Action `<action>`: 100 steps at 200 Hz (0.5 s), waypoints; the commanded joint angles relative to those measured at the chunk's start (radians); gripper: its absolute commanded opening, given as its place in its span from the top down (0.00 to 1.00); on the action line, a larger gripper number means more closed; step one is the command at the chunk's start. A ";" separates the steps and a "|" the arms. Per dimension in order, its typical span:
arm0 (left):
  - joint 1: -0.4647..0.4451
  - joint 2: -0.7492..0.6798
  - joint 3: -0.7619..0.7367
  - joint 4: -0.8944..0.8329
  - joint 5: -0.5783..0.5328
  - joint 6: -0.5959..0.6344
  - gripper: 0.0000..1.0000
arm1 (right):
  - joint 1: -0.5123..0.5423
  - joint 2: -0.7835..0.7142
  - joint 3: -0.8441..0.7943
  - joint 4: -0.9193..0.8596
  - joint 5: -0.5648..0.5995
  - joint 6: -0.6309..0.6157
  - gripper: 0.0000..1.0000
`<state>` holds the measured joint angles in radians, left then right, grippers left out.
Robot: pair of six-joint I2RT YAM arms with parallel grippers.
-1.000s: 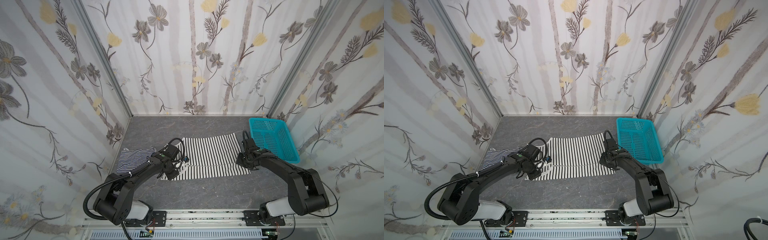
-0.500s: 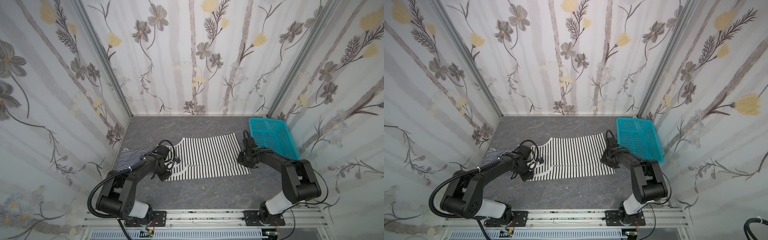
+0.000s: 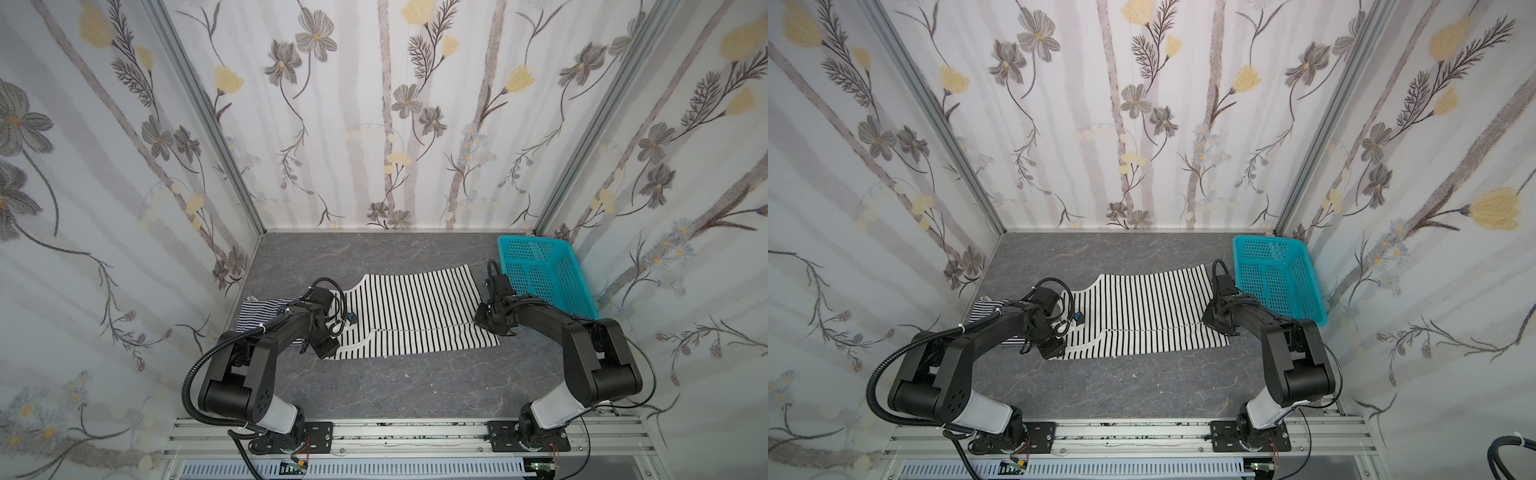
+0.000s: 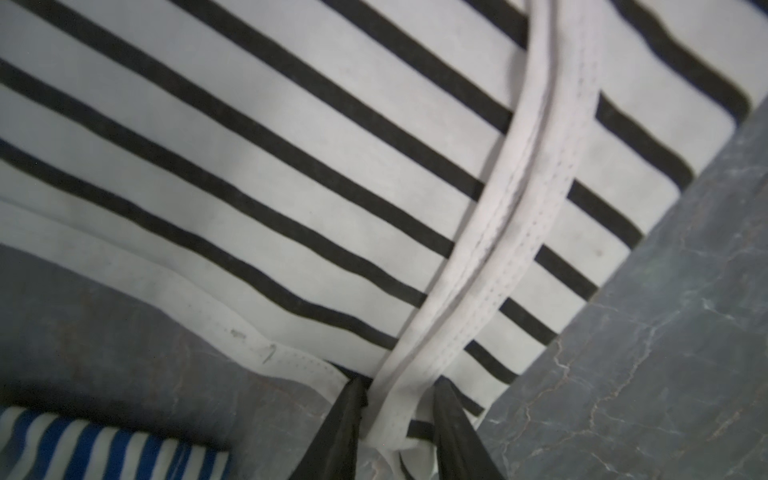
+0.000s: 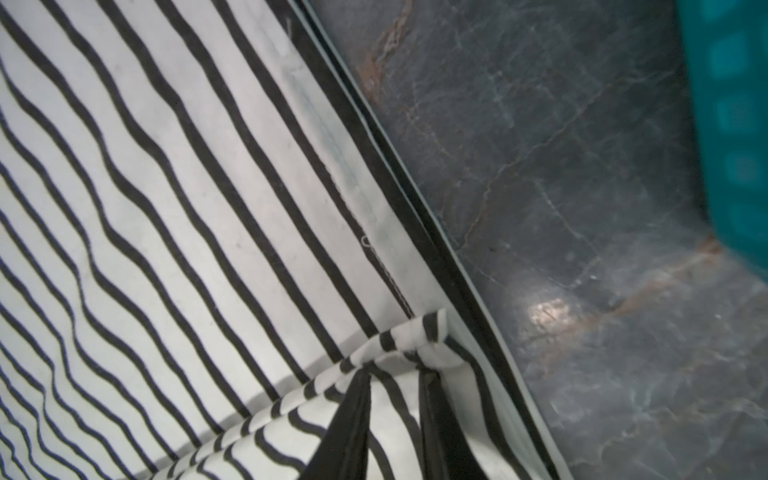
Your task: Fold and stack the tank tops
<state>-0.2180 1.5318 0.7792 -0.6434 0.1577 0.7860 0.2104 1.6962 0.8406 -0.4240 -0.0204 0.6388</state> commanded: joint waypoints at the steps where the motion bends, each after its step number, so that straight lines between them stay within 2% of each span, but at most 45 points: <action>1: 0.022 0.029 0.015 0.007 -0.051 0.034 0.65 | 0.017 -0.090 -0.004 -0.013 -0.017 0.011 0.71; 48: 0.010 -0.002 0.085 -0.001 -0.023 0.005 0.62 | 0.033 -0.298 -0.078 -0.076 -0.027 0.043 0.67; 59: 0.001 -0.025 0.097 -0.001 -0.009 -0.010 0.60 | 0.033 -0.338 -0.128 -0.078 -0.029 0.049 0.63; 100: -0.034 -0.062 0.186 0.008 0.060 -0.099 0.55 | 0.031 -0.405 -0.182 -0.073 -0.046 0.050 0.61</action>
<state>-0.2386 1.4788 0.9195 -0.6415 0.1596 0.7509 0.2428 1.3079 0.6662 -0.5171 -0.0456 0.6804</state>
